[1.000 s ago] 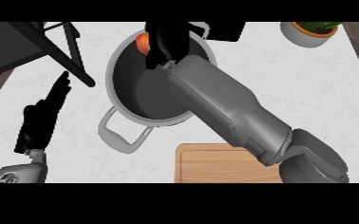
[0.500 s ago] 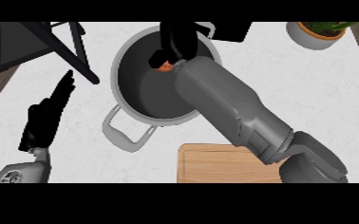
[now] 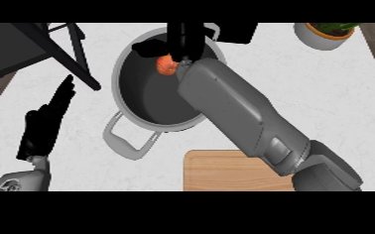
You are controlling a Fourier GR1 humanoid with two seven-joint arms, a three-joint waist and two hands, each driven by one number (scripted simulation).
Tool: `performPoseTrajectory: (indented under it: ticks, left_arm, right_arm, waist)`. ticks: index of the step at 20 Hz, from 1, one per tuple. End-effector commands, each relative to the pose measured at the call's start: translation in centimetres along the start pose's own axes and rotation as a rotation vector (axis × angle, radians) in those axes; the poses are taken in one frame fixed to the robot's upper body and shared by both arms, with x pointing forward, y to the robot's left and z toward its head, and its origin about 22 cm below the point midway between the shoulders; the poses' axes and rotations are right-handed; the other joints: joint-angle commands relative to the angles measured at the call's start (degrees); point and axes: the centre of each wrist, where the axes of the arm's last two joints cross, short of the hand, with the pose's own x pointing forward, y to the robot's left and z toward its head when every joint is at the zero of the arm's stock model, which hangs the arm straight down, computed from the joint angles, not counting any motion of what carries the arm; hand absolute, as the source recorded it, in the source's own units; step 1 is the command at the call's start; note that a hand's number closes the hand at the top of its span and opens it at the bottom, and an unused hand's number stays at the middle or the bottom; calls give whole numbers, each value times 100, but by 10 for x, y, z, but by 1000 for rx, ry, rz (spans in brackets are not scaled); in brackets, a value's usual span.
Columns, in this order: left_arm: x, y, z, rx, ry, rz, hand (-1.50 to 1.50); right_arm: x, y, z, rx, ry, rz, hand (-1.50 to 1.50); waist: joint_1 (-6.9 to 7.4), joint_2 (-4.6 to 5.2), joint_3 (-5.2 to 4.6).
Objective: Pick the squash from the cutting board and place it in the pot
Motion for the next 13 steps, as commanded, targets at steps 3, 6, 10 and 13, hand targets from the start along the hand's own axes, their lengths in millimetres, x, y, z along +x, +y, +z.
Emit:
performPoseTrajectory:
  ticks: [3,6,10,13]
  left_arm:
    - [-17,3,2,36,22,1,0]
    - [-12,25,11,41,38,-9,0]
    - [-30,18,19,66,64,6,0]
    - [-12,34,17,98,82,16,0]
  right_arm:
    - [-10,-5,7,58,34,-180,-150]
    - [-15,-3,12,90,58,-225,-150]
    - [-43,-5,45,116,41,-297,-150]
    - [-36,-24,45,113,34,-314,-150]
  waist:
    - [-293,-63,-4]
    - [-309,-100,-2]
    - [-533,-148,-1]
    - [-662,-194,0]
